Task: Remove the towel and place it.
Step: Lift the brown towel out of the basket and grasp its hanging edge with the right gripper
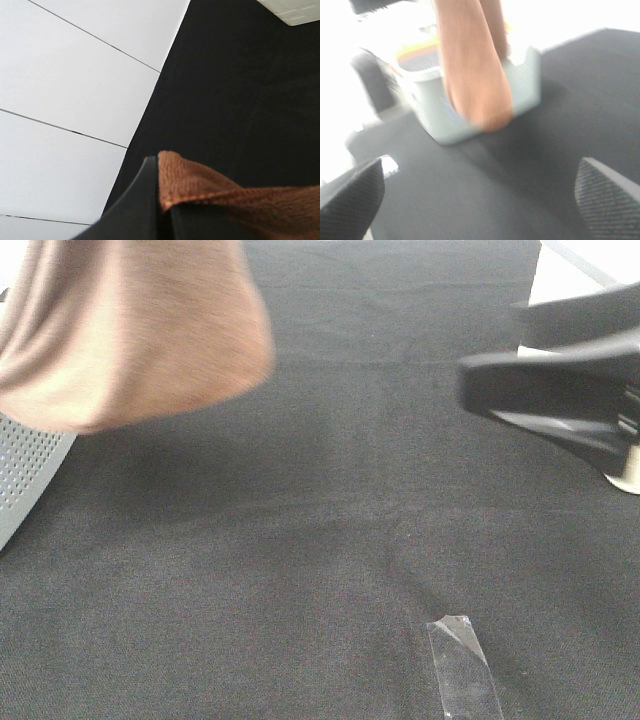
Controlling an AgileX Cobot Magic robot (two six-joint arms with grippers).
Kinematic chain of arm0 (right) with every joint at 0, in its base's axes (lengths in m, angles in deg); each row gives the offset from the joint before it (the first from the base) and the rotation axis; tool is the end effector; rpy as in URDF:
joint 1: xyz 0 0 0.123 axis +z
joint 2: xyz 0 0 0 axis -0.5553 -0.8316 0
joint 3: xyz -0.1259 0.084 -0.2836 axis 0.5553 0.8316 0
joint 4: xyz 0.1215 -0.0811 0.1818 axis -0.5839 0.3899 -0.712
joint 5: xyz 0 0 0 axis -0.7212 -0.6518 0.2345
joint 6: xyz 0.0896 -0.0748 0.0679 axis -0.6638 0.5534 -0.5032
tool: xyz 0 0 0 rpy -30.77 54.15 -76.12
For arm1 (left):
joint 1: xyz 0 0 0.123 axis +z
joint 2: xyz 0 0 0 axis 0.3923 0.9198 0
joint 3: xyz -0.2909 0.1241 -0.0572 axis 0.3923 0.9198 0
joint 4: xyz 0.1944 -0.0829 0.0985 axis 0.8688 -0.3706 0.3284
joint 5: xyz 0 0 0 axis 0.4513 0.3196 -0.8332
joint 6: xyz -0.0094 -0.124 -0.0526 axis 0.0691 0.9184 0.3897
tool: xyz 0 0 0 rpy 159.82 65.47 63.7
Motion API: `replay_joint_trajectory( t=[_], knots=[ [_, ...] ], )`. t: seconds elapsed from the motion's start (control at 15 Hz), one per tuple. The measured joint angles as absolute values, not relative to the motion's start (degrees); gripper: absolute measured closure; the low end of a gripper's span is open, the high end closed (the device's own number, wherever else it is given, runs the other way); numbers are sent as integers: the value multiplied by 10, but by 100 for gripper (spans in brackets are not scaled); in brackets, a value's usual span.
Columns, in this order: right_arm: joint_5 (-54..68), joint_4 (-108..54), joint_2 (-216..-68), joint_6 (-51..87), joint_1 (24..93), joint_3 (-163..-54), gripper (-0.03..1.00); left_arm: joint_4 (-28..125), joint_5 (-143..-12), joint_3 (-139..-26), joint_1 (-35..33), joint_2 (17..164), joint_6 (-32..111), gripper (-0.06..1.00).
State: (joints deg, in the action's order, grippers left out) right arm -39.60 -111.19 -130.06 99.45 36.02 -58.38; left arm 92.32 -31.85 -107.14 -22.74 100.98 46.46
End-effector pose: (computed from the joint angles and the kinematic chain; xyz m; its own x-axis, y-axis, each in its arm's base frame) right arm 0.1642 0.1179 0.3089 -0.2479 -0.1183 -0.9615 -0.8386 0.5232 0.1519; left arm 0.2608 -0.1940 0.5226 0.1483 0.8350 -0.5300 0.4497 0.4203 0.7881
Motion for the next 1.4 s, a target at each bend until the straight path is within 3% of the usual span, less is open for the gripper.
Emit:
replay_joint_trajectory(
  t=[0.27, 0.67, 0.93, 1.4],
  knots=[
    [-468, -1187, -1483, 1142, 377, -607, 2, 921, -329, -1071, -241, 1042, 430, 94],
    [-471, -1188, -1673, 1141, 502, -777, 2, 913, -360, -1071, -241, 1064, 425, 94],
    [-419, -1189, -1719, 1133, 557, -835, 2, 897, -362, -1071, -241, 1067, 425, 94],
    [-407, -1191, -1732, 1143, 583, -836, 5, 887, -362, -1071, -241, 1069, 425, 94]
  ],
)
